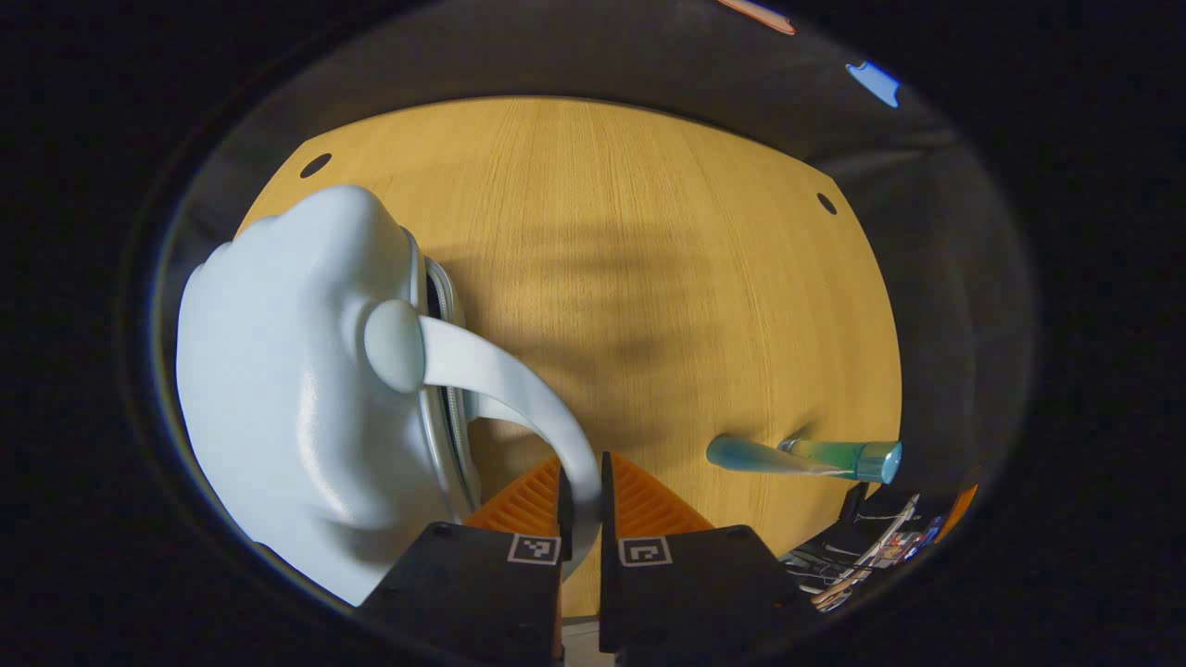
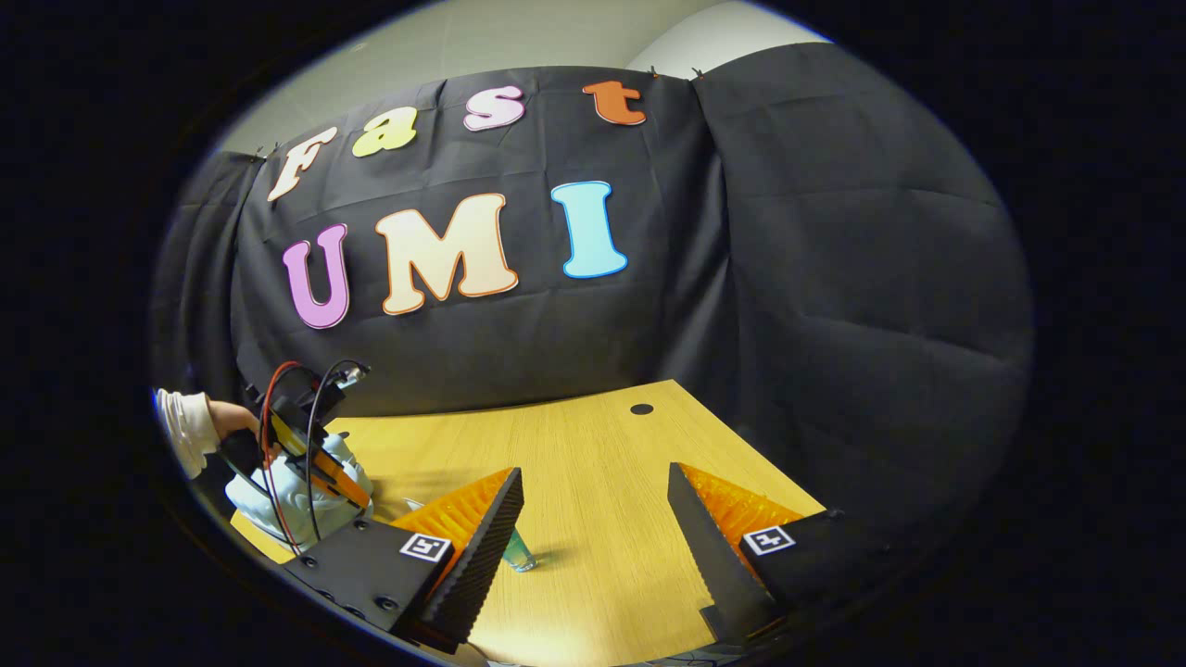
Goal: First open the suitcase, pack the skin care products into it, and then close the suitcase.
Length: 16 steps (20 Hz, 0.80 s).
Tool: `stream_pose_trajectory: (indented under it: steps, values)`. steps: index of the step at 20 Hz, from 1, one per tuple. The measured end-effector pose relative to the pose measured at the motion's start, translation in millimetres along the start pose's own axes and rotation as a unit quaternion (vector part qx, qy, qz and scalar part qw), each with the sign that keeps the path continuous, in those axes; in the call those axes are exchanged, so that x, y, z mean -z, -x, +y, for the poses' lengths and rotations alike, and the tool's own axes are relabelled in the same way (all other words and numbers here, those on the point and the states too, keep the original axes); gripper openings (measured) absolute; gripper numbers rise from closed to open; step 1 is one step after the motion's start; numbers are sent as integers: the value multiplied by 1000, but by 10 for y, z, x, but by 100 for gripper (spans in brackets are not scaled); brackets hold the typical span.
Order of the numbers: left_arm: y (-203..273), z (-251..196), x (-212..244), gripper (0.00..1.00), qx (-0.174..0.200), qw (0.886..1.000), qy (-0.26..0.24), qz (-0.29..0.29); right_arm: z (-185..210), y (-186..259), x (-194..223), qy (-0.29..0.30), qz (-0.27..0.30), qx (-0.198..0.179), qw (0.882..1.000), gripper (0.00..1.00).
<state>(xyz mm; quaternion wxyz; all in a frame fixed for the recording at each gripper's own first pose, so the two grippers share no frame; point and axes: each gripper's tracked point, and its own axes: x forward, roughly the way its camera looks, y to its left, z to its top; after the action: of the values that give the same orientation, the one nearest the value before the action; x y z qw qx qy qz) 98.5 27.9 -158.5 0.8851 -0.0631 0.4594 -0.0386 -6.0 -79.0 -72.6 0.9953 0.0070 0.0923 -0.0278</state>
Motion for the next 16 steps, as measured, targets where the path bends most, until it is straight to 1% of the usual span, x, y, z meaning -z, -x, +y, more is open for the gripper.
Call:
stream_pose_trajectory:
  steps: [5, 8, 12, 16]
  values:
    - [409, -86, -83, 8, 27, 999, -10, -23, 59, -29, 34, -4, 1, -8, 1000, 98]
    - [678, -220, -116, 8, 52, 998, -15, -36, 60, -29, 59, -3, 2, -10, 1000, 98]
    - [953, -387, -152, 8, 84, 995, -6, -51, 25, -3, 74, -6, 1, -10, 1000, 98]
    - [1327, -390, -243, 8, 99, 991, 11, -84, -40, 7, 105, -8, 3, -7, 1000, 98]
